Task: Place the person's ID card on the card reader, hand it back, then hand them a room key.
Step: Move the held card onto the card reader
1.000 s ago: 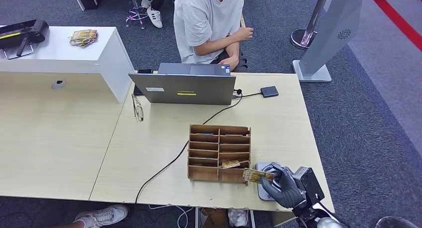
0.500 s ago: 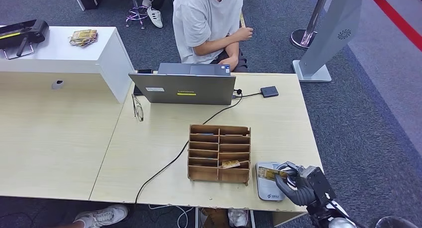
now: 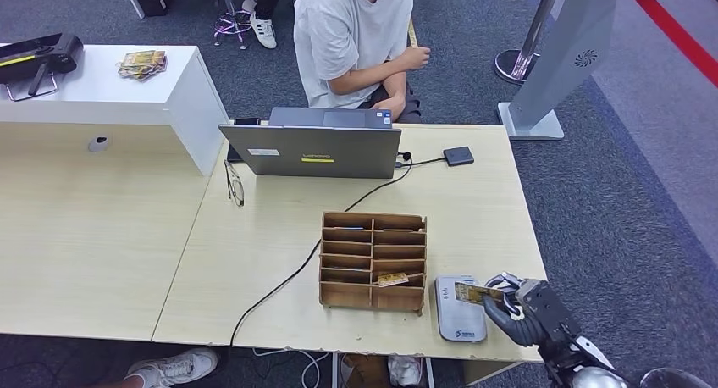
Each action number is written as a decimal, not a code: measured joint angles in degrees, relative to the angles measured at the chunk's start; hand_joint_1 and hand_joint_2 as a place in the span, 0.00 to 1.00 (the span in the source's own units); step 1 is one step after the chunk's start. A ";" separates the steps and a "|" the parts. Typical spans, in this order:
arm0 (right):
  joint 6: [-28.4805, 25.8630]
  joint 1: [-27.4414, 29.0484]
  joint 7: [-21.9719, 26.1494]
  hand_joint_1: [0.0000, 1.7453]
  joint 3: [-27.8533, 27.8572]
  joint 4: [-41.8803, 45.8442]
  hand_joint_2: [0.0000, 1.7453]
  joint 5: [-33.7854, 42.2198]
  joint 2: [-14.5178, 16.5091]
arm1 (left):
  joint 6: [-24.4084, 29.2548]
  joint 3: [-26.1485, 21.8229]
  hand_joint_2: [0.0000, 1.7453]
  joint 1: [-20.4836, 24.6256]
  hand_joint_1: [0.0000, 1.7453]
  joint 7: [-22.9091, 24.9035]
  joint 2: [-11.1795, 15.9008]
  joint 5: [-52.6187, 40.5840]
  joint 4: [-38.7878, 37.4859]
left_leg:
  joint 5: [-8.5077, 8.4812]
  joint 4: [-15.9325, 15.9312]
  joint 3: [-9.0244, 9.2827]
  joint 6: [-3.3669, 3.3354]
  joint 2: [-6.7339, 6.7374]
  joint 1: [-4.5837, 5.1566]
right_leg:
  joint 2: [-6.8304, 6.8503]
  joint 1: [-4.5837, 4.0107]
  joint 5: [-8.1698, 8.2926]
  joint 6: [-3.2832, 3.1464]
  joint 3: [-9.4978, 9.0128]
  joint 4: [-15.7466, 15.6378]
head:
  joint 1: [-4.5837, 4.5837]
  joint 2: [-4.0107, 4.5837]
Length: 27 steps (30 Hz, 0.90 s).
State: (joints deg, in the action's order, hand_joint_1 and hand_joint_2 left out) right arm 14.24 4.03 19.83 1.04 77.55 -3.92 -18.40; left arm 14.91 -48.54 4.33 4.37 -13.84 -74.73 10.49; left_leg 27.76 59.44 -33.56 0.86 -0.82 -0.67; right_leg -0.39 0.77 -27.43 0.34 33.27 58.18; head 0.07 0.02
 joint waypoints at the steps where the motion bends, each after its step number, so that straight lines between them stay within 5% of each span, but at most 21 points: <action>1: -0.02 -0.02 -0.09 1.00 0.01 0.00 1.00 -0.15 -0.13 | 0.00 0.00 0.00 0.00 0.00 0.00 0.00 -0.05 0.00 | 0.00 0.00 0.00 0.00 0.00 0.00 | 0.00 0.00 0.00 0.00 0.00 0.00 | 0.01 0.00; 27: 5.88 -0.05 -1.45 1.00 -2.43 -0.55 1.00 1.19 -6.13 | -0.30 0.02 0.00 0.00 0.00 -0.02 0.00 -0.52 0.00 | 0.00 0.00 0.00 0.00 -0.01 0.00 | 0.00 0.00 0.00 0.00 0.00 0.00 | 0.01 0.00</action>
State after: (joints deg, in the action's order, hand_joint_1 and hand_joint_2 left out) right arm 20.12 3.98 18.38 -1.39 77.00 -2.73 -24.54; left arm 14.61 -48.52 4.33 4.35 -13.84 -75.25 10.49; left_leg 27.76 59.44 -33.56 0.86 -0.82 -0.67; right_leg -0.38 0.77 -27.43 0.34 33.27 58.18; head 0.08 0.02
